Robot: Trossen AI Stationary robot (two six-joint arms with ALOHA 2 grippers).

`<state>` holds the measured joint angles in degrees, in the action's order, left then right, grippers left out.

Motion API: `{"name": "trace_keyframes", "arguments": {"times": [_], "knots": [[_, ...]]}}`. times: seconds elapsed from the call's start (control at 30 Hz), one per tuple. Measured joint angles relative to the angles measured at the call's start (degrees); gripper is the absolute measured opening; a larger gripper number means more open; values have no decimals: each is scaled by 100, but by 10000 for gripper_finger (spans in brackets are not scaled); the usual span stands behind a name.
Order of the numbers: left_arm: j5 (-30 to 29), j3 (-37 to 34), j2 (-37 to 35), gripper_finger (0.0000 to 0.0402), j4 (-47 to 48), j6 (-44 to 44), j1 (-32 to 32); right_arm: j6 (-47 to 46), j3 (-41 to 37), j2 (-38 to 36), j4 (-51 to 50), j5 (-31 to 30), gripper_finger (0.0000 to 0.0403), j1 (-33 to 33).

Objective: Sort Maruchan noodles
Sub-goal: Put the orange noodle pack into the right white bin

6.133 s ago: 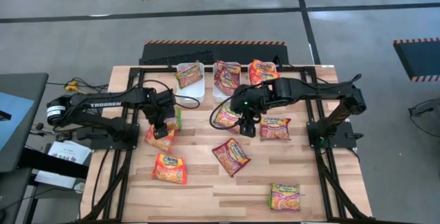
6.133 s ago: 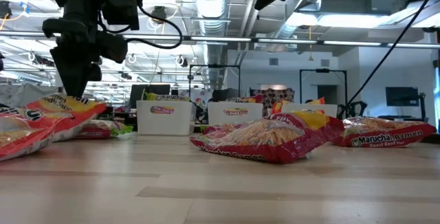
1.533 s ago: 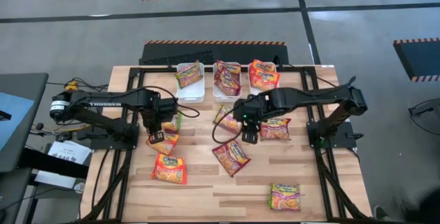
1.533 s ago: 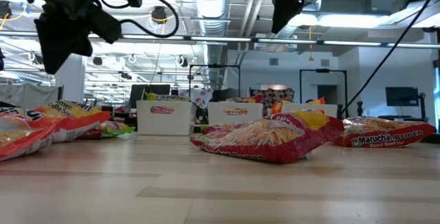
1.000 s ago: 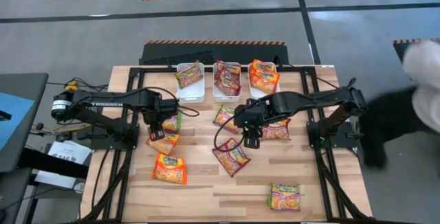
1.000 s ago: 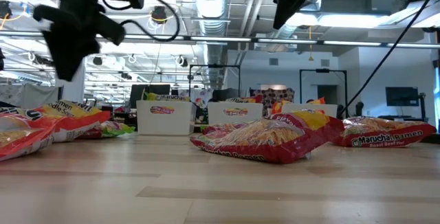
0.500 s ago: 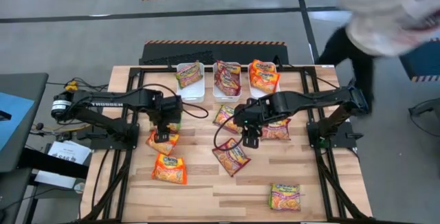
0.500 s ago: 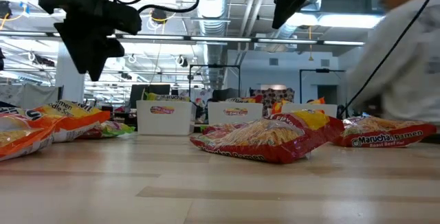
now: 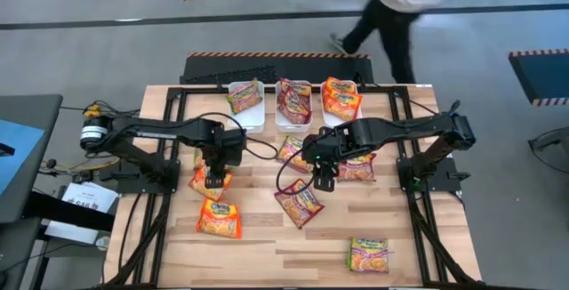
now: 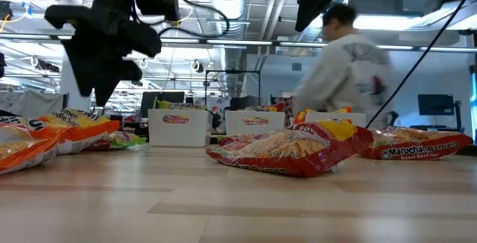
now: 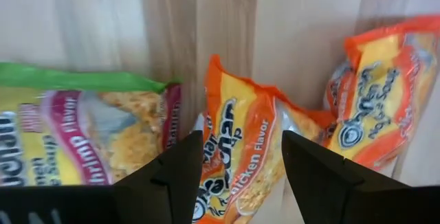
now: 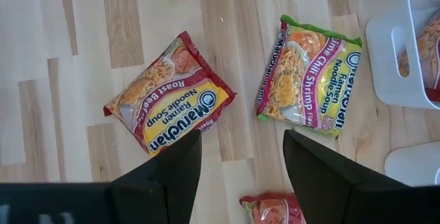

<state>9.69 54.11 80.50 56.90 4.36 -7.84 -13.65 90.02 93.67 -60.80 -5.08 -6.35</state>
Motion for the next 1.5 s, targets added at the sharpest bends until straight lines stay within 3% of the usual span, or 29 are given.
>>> {"name": "trace_keyframes", "arguments": {"times": [0.13,0.57,0.7,1.0,1.23,1.5], "knots": [[-208,0,364,183,52,108,-2,1,0,0,3,0,228,0],[53,0,1585,182,25,669,-11,4,0,0,3,4,228,0],[160,7,1815,158,41,880,-17,4,0,0,3,6,228,0],[361,7,1837,10,106,961,-20,-135,0,0,5,20,228,0],[439,63,1715,0,237,894,-20,-75,36,0,37,-408,227,19],[525,656,1139,0,345,799,-20,795,705,-2,-113,-624,199,175]]}}
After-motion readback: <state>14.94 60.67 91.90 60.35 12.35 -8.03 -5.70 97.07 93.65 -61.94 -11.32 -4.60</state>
